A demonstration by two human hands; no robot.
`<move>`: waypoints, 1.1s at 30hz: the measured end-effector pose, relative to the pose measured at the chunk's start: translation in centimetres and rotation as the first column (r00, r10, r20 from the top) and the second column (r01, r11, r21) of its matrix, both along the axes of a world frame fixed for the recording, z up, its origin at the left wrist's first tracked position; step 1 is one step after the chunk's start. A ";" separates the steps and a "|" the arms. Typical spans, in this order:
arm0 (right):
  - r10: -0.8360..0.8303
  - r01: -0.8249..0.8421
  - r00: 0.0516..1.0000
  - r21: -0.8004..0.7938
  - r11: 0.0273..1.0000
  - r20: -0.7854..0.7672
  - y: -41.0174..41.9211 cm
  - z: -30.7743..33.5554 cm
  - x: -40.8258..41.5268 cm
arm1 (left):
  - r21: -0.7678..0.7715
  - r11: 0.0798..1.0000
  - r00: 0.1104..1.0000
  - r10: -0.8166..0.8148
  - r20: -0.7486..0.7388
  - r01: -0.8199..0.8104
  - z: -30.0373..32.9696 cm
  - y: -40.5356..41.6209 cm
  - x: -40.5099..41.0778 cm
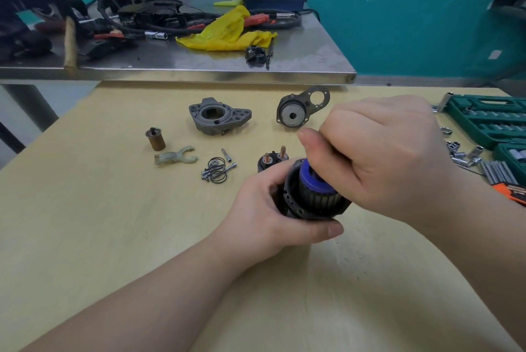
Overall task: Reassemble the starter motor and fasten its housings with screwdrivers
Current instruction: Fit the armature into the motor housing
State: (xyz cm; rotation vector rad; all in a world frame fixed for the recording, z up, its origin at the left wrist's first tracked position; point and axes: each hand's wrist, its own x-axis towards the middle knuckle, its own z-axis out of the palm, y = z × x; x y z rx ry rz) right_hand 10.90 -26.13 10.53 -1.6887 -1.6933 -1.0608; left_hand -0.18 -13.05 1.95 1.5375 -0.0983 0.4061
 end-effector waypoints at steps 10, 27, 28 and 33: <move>-0.003 0.003 1.000 0.017 1.000 -0.002 0.2 0.5 -0.5 | -0.029 0.999 0.999 -0.033 -0.016 0.033 -0.2 -0.3 -0.1; -0.045 0.044 0.998 -0.029 0.999 -0.040 -0.8 0.6 -0.5 | 0.035 0.999 0.999 0.021 -0.035 -0.020 0.4 -0.8 -0.2; -0.065 0.063 0.997 -0.049 0.997 -0.029 -0.5 0.9 -0.8 | 0.046 0.998 0.999 0.035 -0.039 -0.034 0.3 -0.9 -0.3; -0.102 0.098 0.995 -0.133 0.986 -0.022 -0.2 0.7 -1.0 | 0.081 0.995 0.998 0.053 -0.041 -0.050 0.1 -1.0 -0.4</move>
